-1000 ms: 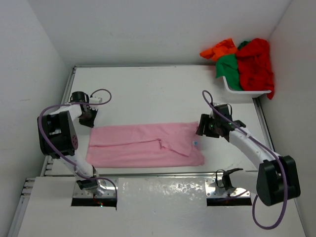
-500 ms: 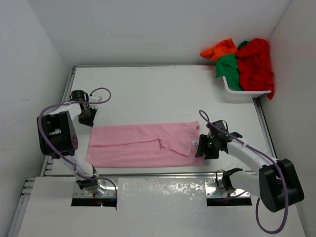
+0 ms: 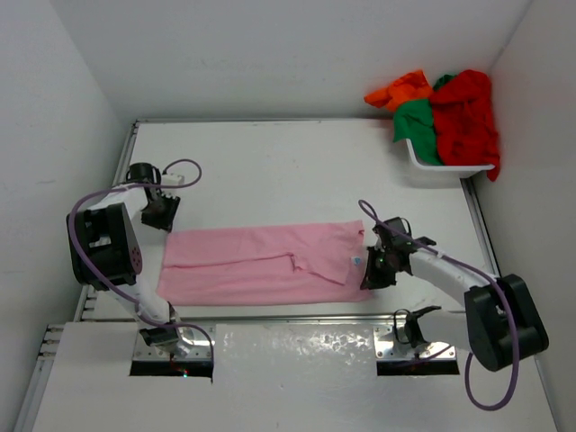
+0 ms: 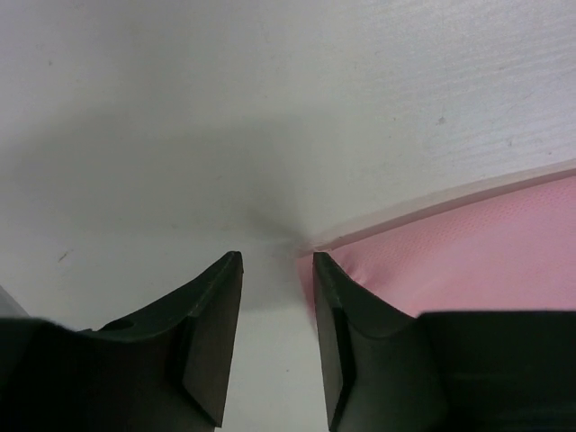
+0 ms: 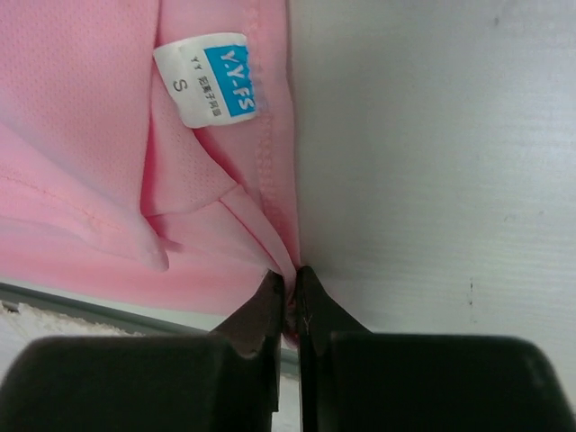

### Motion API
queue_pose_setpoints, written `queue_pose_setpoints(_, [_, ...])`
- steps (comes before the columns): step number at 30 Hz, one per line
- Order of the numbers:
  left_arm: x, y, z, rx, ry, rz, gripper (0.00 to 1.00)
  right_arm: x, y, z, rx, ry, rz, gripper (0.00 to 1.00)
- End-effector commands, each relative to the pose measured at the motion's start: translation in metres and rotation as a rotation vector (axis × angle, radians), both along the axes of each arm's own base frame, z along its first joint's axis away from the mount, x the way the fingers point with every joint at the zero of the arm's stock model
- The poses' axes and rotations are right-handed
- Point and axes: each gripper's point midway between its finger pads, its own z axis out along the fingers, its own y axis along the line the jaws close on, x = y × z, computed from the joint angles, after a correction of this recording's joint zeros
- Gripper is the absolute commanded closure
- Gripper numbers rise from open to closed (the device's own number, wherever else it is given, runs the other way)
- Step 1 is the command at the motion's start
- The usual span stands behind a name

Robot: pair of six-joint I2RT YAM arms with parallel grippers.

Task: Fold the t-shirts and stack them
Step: Rotate the tshirt 90 degrees

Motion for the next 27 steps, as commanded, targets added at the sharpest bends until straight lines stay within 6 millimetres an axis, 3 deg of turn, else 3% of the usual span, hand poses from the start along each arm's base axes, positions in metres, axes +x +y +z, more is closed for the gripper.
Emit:
queue_pose_setpoints(1, [0.023, 0.008, 0.039, 0.028, -0.112, 0.013, 0.63, 0.022, -0.009, -0.005, -0.079, -0.035, 0.029, 0.99])
queue_pose_setpoints(2, [0.025, 0.007, 0.043, 0.021, -0.123, 0.016, 0.56, 0.027, -0.012, -0.007, -0.097, -0.036, 0.031, 1.0])
queue_pose_setpoints(5, [0.033, 0.007, 0.063, 0.012, -0.17, 0.022, 0.52, 0.05, -0.017, -0.012, -0.117, -0.039, 0.028, 1.0])
queue_pose_setpoints(6, [0.035, 0.007, 0.068, 0.012, -0.179, 0.02, 0.51, 0.072, -0.018, -0.006, -0.115, -0.08, 0.016, 1.0])
queue_pose_setpoints(8, [0.038, 0.006, 0.076, 0.009, -0.197, 0.023, 0.5, 0.09, -0.022, -0.012, -0.147, -0.069, 0.019, 1.0])
queue_pose_setpoints(9, [0.04, 0.006, 0.081, 0.009, -0.203, 0.024, 0.5, 0.121, -0.022, 0.0, -0.157, -0.123, 0.022, 1.0])
queue_pose_setpoints(12, [0.043, 0.007, 0.085, 0.006, -0.207, 0.025, 0.5, 0.181, -0.025, 0.003, -0.181, -0.152, 0.027, 1.0])
queue_pose_setpoints(13, [0.044, 0.006, 0.085, 0.0, -0.206, 0.026, 0.5, 0.195, -0.025, 0.002, -0.187, -0.153, 0.03, 1.0])
queue_pose_setpoints(14, [0.045, 0.005, 0.087, -0.005, -0.21, 0.027, 0.5, 0.224, -0.022, -0.001, -0.195, -0.15, 0.037, 1.0])
queue_pose_setpoints(16, [0.045, 0.004, 0.084, -0.016, -0.201, 0.031, 0.5, 0.252, -0.023, -0.006, -0.222, -0.151, 0.049, 1.0])
queue_pose_setpoints(17, [0.045, 0.003, 0.082, -0.022, -0.197, 0.031, 0.5, 0.278, -0.02, -0.012, -0.228, -0.156, 0.044, 1.0])
queue_pose_setpoints(19, [0.046, 0.0, 0.078, -0.032, -0.192, 0.037, 0.5, 0.306, -0.019, -0.017, -0.246, -0.177, 0.031, 1.0])
queue_pose_setpoints(20, [0.047, -0.001, 0.074, -0.041, -0.194, 0.042, 0.5, 0.341, -0.017, 0.0, -0.243, -0.241, 0.004, 1.0])
queue_pose_setpoints(21, [0.047, -0.005, 0.069, -0.059, -0.184, 0.043, 0.5, 0.35, -0.016, -0.022, -0.253, -0.214, -0.001, 0.99])
queue_pose_setpoints(22, [0.048, -0.015, 0.065, -0.081, -0.178, 0.024, 0.5, 0.365, -0.015, -0.025, -0.249, -0.229, -0.014, 0.98])
queue_pose_setpoints(23, [0.048, -0.019, 0.059, -0.084, -0.167, 0.014, 0.5, 0.401, -0.008, -0.007, -0.227, -0.312, -0.042, 0.98])
queue_pose_setpoints(24, [0.048, -0.029, 0.051, -0.084, -0.146, -0.009, 0.5, 0.409, -0.005, -0.034, -0.224, -0.291, -0.048, 0.96])
queue_pose_setpoints(25, [0.047, -0.033, 0.045, -0.073, -0.131, -0.023, 0.5, 0.423, 0.002, -0.036, -0.191, -0.313, -0.053, 0.91])
queue_pose_setpoints(26, [0.045, -0.039, 0.035, -0.075, -0.114, -0.041, 0.5, 0.457, 0.008, -0.017, -0.16, -0.412, -0.087, 0.85])
queue_pose_setpoints(27, [0.045, -0.045, 0.031, -0.073, -0.106, -0.064, 0.5, 0.469, 0.011, -0.02, -0.148, -0.436, -0.104, 0.77])
